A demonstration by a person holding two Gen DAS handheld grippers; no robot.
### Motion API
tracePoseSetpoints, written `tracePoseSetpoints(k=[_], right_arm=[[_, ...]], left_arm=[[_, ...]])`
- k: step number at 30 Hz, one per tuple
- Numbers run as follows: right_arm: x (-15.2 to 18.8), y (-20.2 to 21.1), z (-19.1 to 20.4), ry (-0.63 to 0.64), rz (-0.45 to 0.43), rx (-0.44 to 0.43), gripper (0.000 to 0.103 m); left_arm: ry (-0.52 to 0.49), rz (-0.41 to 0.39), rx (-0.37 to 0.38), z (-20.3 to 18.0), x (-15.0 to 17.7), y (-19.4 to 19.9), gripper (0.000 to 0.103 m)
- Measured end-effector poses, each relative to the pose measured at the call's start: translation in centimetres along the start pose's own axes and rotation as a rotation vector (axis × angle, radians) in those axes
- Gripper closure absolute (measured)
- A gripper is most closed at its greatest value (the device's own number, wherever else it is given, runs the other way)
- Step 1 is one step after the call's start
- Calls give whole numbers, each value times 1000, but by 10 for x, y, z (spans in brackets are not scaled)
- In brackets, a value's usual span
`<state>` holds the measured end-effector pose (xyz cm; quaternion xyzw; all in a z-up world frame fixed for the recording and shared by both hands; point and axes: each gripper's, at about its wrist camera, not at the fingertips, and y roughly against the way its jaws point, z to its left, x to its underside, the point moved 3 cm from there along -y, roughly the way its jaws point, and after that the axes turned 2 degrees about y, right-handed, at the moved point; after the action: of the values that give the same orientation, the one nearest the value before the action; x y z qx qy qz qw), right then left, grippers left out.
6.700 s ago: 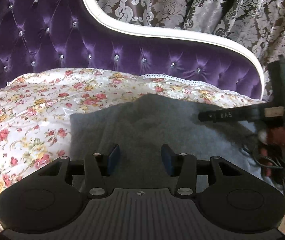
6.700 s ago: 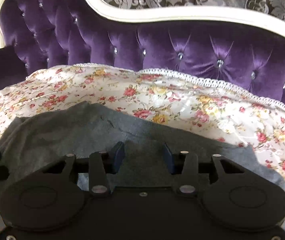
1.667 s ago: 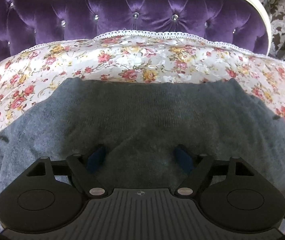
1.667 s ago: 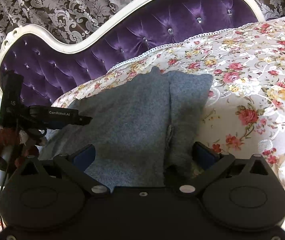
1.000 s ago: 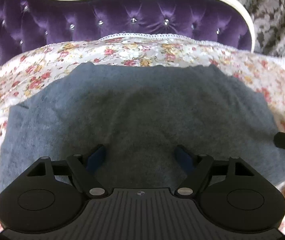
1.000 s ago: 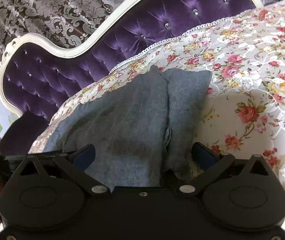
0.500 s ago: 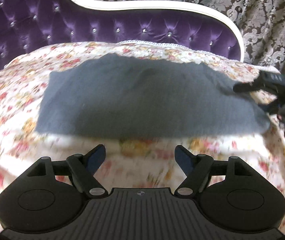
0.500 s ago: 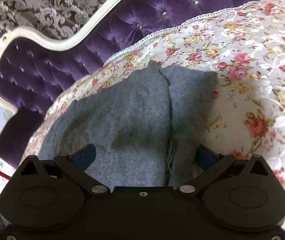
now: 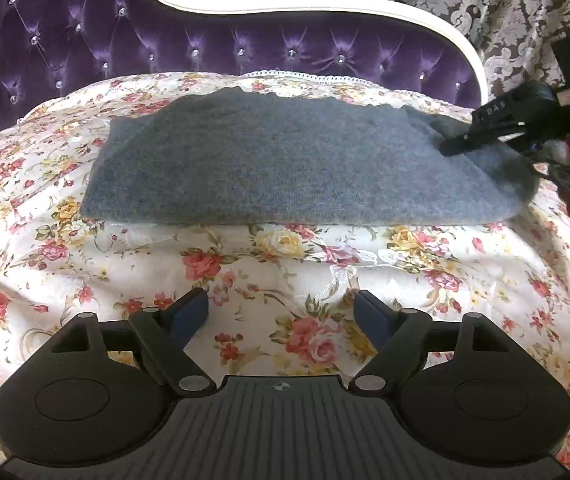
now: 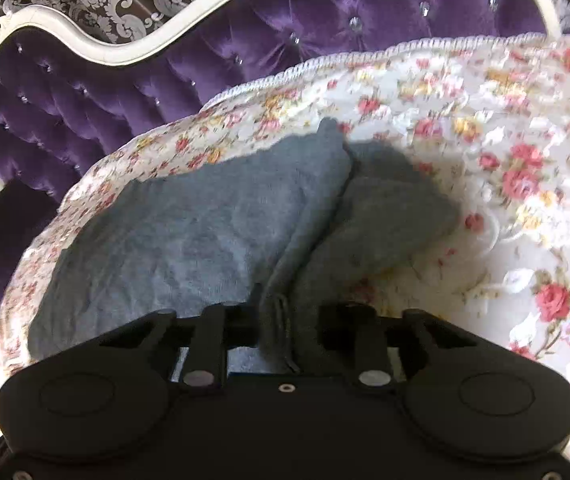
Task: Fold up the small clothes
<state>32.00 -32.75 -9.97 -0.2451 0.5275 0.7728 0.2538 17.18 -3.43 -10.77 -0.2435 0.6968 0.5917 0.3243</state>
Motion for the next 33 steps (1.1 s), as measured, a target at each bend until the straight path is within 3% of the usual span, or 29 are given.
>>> tracePoseSetpoints(k=[4, 10, 19, 26, 28, 30, 33], right_arm=[[-15, 12, 32, 79, -17, 61, 74], [-47, 15, 102, 170, -23, -12, 76], [-56, -40, 213, 258, 80, -187, 77], [-34, -86, 257, 353, 203, -169, 76], [-31, -90, 259, 363, 213, -192, 65], [-34, -84, 259, 322, 192, -267, 46], [-45, -65, 255, 240, 137, -407, 39]], left_arm=[[7, -5, 8, 2, 3, 1, 23], [30, -16, 34, 6, 5, 3, 23], [59, -30, 57, 10, 5, 4, 23], [57, -34, 57, 10, 6, 4, 23], [60, -35, 58, 10, 6, 4, 23], [62, -36, 60, 11, 7, 5, 23], [64, -37, 59, 11, 7, 5, 23]])
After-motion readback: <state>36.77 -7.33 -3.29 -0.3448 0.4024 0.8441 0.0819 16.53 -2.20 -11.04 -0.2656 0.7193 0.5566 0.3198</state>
